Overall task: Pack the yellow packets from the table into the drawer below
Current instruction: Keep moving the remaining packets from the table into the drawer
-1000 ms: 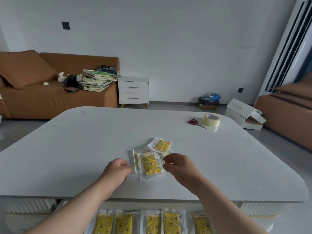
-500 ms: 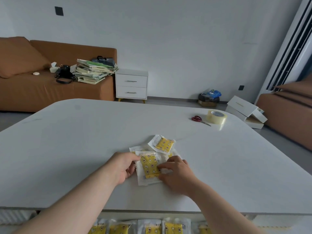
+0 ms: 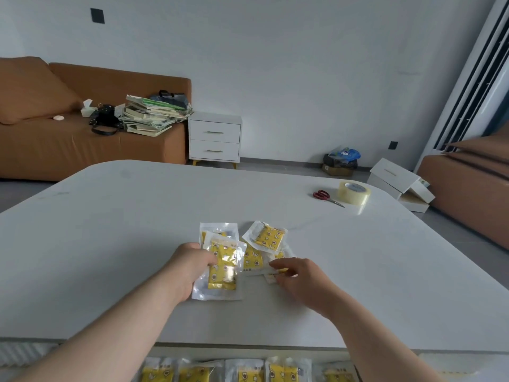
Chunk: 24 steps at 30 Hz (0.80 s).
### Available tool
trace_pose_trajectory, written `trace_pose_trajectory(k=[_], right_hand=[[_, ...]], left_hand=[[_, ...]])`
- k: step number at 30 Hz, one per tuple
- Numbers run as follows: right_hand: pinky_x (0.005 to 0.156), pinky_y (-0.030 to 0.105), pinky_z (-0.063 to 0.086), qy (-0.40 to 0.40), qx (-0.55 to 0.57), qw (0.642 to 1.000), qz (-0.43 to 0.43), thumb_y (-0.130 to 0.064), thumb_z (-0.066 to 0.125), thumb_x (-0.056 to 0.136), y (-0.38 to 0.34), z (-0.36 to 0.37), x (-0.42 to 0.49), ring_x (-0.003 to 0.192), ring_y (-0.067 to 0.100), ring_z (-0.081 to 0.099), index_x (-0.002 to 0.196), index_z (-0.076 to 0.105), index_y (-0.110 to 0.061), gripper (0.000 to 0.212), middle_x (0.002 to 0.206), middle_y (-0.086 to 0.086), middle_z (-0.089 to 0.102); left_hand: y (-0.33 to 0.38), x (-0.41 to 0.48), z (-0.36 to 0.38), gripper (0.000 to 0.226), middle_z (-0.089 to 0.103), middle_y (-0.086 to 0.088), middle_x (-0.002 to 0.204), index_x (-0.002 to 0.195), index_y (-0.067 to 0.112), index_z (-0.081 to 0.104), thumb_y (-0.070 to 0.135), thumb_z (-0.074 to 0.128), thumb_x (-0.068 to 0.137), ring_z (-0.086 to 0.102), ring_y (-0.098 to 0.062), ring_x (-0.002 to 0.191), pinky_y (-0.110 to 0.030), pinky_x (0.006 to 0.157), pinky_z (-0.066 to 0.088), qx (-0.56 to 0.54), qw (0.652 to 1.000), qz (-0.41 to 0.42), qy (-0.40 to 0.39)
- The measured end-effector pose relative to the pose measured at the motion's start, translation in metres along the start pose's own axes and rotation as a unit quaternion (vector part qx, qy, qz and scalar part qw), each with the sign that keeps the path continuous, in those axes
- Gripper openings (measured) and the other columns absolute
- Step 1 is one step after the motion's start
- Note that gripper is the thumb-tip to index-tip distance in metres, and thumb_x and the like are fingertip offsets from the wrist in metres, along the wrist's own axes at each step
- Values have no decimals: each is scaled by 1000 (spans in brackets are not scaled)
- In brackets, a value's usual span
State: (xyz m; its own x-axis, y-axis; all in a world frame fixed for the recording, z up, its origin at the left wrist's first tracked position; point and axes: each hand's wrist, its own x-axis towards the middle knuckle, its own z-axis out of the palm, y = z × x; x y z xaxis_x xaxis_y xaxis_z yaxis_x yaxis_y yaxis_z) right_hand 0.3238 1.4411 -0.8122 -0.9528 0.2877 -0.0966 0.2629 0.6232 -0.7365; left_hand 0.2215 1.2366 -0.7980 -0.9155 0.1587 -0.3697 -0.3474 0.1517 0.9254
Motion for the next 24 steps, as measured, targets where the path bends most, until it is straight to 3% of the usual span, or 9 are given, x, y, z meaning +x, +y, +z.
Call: trace_pose_trajectory(k=[4, 8, 11, 13, 15, 17, 19, 21, 24], right_hand=[[62, 8, 40, 15, 14, 1000, 15, -16, 57, 91, 1, -1, 5, 76, -2, 55, 117, 69, -27, 31, 88, -19, 61], [58, 7, 39, 31, -2, 999, 11, -20, 58, 90, -1, -4, 9, 76, -4, 56, 112, 70, -28, 26, 94, -16, 65], [47, 18, 36, 84, -38, 995, 38, -19, 55, 84, -4, -6, 15, 53, 10, 49, 74, 69, -31, 21, 64, -10, 61], [44, 21, 27, 166, -67, 981, 79, -15, 50, 80, -8, -9, 25, 45, 15, 34, 53, 46, -20, 28, 47, -4, 41], [46, 23, 28, 207, -85, 966, 131, -18, 49, 81, -17, -12, 39, 48, 16, 35, 57, 40, -16, 26, 53, -3, 41], [57, 25, 41, 167, -108, 962, 188, -38, 48, 84, -29, -11, 59, 62, 17, 53, 70, 52, -14, 29, 66, 0, 55], [67, 28, 46, 123, -135, 954, 239, -62, 42, 77, -37, -5, 78, 84, 22, 62, 94, 61, -16, 53, 88, 2, 65], [69, 30, 44, 104, -168, 942, 272, -77, 41, 67, -41, 3, 90, 95, 25, 59, 114, 58, -21, 75, 107, 4, 63], [86, 36, 43, 70, -238, 927, 280, -75, 49, 66, -44, 12, 97, 116, 28, 49, 135, 45, -23, 86, 128, 8, 52]], left_hand=[[-2, 4, -16, 14, 67, -17, 78, 82, 3, 60, -5, 53, 90, 67, -31, 73, -43, 68, 55, -30, 999, 1, -10], [-11, 14, -26, 11, 67, -14, 84, 85, 6, 61, 7, 55, 94, 65, -25, 70, -49, 82, 53, -41, 999, 28, -22], [-18, 19, -34, 14, 69, -13, 81, 89, 3, 63, 10, 53, 96, 65, -26, 67, -36, 62, 56, -76, 996, 37, -20], [-21, 20, -38, 16, 72, -7, 68, 89, 4, 63, 12, 51, 97, 69, -21, 57, -28, 47, 54, -122, 992, 36, -26], [-22, 23, -42, 15, 72, -2, 61, 91, 6, 61, 14, 50, 97, 68, -16, 49, -26, 49, 53, -160, 986, 29, -34], [-23, 26, -44, 15, 72, -4, 61, 92, 6, 60, 14, 49, 98, 68, -16, 48, -30, 61, 50, -188, 981, 25, -39], [-25, 28, -45, 14, 73, -6, 65, 95, 4, 60, 14, 50, 98, 70, -18, 51, -35, 68, 48, -194, 980, 26, -43], [-26, 28, -45, 15, 74, -7, 67, 96, 3, 60, 14, 50, 98, 70, -19, 53, -36, 68, 49, -193, 980, 30, -46], [-26, 28, -46, 15, 74, -9, 70, 96, 2, 60, 13, 50, 98, 71, -20, 54, -35, 65, 51, -192, 980, 33, -47]])
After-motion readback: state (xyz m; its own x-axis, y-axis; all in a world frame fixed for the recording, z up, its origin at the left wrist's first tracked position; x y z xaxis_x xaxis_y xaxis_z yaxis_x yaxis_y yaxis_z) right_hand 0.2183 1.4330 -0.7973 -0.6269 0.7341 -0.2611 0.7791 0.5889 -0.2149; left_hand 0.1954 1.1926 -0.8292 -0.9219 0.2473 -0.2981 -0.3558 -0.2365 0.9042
